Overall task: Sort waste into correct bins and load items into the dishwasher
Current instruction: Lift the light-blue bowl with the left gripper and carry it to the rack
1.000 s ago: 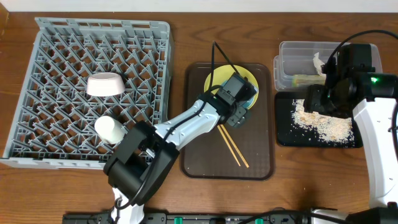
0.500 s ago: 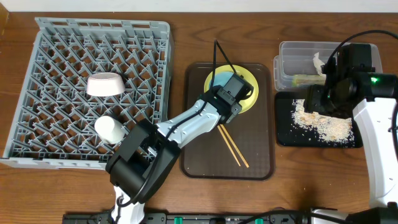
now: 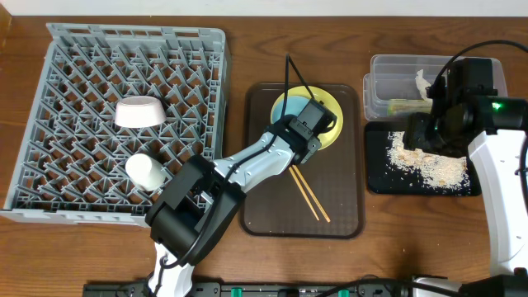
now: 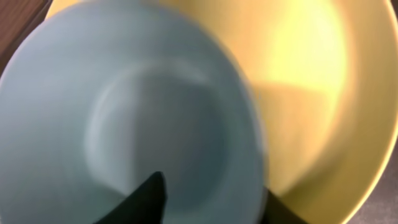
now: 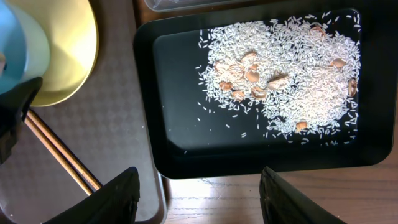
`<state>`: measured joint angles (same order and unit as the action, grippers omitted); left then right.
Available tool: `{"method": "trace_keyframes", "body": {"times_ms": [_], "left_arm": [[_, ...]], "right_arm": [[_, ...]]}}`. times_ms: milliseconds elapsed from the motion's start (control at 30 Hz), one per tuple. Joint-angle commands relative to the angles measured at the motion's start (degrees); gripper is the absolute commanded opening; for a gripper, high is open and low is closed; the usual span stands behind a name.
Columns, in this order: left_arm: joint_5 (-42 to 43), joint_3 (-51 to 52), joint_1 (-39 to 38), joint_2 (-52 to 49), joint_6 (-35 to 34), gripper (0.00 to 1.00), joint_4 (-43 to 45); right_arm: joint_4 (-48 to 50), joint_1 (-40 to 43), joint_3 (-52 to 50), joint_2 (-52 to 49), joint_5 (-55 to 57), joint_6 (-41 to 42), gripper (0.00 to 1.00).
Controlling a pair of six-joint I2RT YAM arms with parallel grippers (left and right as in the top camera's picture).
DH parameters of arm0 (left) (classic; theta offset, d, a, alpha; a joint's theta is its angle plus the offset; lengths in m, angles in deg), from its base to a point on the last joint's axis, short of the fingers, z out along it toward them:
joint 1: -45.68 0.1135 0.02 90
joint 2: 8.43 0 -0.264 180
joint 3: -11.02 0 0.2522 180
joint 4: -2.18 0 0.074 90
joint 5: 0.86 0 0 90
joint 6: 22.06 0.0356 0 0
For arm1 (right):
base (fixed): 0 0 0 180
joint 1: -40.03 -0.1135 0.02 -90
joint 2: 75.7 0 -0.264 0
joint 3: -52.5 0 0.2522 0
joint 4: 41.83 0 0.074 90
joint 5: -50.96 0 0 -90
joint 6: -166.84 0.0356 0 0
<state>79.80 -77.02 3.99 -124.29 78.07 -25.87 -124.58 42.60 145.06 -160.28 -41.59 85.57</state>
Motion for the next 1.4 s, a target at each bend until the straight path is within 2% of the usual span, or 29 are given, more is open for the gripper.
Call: {"method": "trace_keyframes", "body": {"times_ms": [0,200,300,600,933,1033,1133,1367], "left_arm": [[-0.11,-0.96,0.07,-0.79,-0.33,0.33,0.07],[-0.17,-0.98,-0.13,-0.48,-0.28,0.14,0.28],[-0.66,-1.05,-0.13,0.04,-0.26,0.08,0.26],[-8.24,-1.09,-0.17,5.35,1.46,0.08,0.24],[-7.67,-1.09,2.67,18.10,1.38,0.08,-1.44],[-2.67,-1.09,6.82,22.01,0.35,0.08,-2.82],[6.38,-1.09,12.35,25.05,-2.29,0.08,-4.13],[38.10,-1.07,29.99,26.73,-9.33,0.08,-4.68]], "right_arm": [[-0.09,0.44,1.05,0.63,0.59,0.63,0.59],[-0.37,0.44,1.05,0.63,0.59,0.63,0.59],[-0.48,0.44,1.05,0.63,0.61,0.63,0.59],[-0.48,0.44,1.05,0.63,0.61,0.63,0.59],[-0.48,0.44,1.05,0.63,0.59,0.63,0.59],[-0.48,0.44,1.05,0.63,0.61,0.63,0.59],[-0.52,0.44,1.05,0.63,0.59,0.63,0.59],[-0.70,0.44,1.05,0.63,0.61,0.63,0.58]]}}
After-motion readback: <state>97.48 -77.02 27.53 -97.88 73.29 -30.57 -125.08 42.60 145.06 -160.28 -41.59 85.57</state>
